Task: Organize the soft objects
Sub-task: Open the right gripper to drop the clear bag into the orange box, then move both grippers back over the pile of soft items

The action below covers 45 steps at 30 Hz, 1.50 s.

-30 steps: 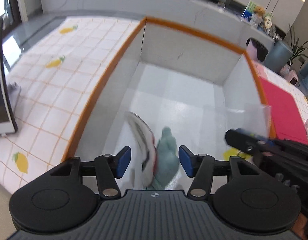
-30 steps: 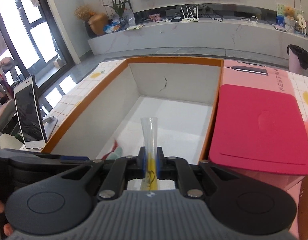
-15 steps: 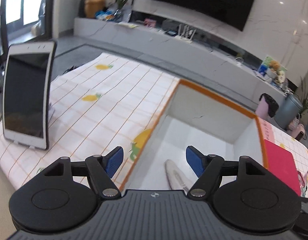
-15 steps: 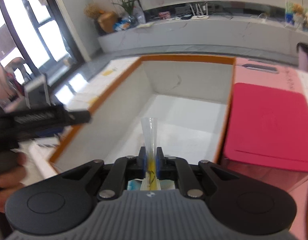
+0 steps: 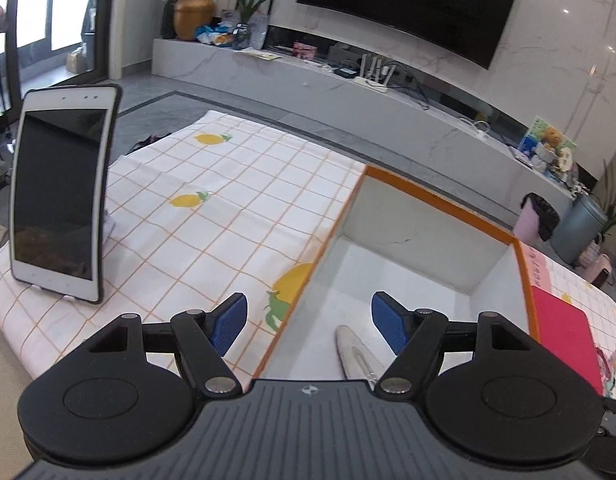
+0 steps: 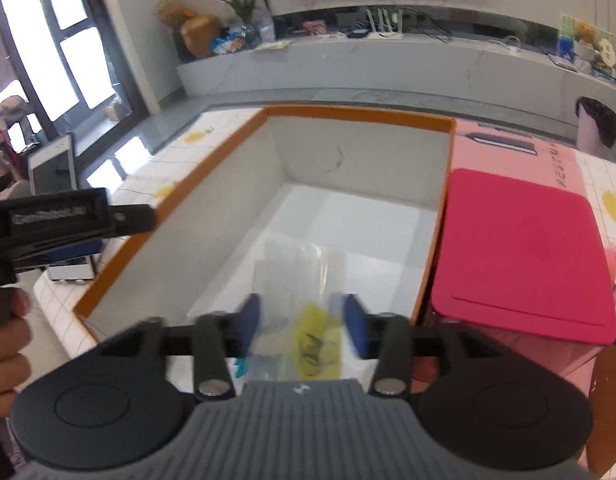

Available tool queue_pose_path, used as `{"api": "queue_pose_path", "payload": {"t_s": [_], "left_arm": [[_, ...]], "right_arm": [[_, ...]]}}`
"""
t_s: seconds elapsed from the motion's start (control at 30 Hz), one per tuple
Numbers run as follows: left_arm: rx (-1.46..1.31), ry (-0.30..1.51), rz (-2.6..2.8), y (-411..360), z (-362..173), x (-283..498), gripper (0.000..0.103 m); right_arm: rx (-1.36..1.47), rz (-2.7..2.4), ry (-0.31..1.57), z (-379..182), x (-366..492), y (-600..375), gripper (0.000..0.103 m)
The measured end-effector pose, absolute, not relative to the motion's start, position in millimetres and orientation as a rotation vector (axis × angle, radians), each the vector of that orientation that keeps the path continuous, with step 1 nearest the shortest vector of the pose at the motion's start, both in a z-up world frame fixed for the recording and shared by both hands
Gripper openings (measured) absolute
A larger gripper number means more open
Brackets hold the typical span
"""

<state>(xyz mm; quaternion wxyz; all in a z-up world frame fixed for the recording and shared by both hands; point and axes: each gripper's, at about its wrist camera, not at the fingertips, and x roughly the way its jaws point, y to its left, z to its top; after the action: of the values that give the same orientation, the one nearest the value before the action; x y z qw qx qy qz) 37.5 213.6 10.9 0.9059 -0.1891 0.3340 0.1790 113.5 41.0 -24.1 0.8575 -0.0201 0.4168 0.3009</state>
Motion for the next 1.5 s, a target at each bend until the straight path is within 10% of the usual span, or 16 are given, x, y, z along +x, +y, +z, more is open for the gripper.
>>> {"api": "queue_pose_path", "payload": {"t_s": [0.47,1.5], "left_arm": [[-0.373,0.663,0.366,209,14,36,0.083],[-0.213,0.577,0.324,137,57,26,0.083]], "right_arm": [[-0.001,0.684,0.867,-7,101,34,0.100],[0.008,0.439,0.843,38,93,-42,0.100]]}}
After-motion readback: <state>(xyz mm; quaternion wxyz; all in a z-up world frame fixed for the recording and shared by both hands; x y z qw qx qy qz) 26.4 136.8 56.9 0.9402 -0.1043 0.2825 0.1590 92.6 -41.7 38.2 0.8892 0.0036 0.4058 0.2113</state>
